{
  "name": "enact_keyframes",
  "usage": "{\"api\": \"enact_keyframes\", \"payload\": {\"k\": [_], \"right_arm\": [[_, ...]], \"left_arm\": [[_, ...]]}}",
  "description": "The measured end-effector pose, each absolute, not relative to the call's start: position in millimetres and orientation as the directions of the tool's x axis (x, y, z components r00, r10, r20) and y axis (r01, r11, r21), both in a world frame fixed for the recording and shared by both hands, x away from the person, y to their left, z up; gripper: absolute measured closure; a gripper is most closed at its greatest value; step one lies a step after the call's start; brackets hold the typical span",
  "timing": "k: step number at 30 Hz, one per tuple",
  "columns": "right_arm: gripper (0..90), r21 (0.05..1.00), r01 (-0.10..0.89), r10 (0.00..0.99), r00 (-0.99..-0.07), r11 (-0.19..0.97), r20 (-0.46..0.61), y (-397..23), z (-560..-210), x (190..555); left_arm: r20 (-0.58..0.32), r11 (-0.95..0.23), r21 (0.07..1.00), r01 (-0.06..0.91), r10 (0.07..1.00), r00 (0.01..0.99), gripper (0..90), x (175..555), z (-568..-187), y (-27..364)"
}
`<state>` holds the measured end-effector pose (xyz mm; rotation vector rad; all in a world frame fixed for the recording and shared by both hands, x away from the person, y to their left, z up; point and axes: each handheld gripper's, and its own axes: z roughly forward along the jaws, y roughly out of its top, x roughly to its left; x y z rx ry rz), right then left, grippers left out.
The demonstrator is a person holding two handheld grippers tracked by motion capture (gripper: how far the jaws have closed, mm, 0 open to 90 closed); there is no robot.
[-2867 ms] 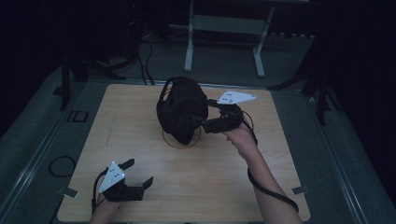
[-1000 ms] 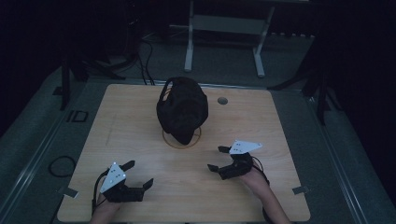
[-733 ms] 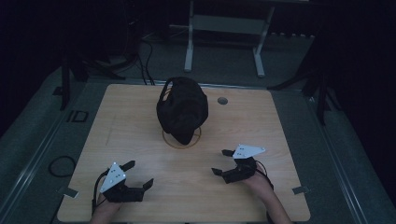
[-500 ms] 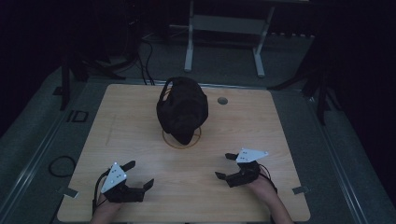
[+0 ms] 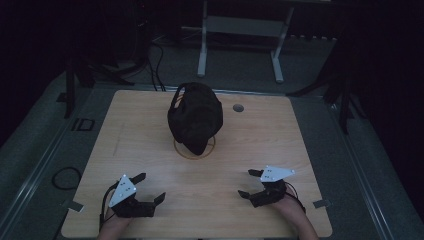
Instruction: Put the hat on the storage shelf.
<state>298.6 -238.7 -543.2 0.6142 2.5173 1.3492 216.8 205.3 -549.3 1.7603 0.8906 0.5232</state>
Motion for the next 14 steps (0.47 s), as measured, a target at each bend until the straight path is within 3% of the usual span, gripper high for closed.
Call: {"api": "enact_keyframes", "payload": {"k": [14], "right_arm": [[14.0, 0.834, 0.237, 0.45, -0.893, 0.498, -0.015, -240.1, -545.6, 297.6]], "left_arm": [[-0.066, -0.183, 0.929, 0.322, 0.774, 0.63, 3.2, 215.5, -550.4, 205.6]]}}
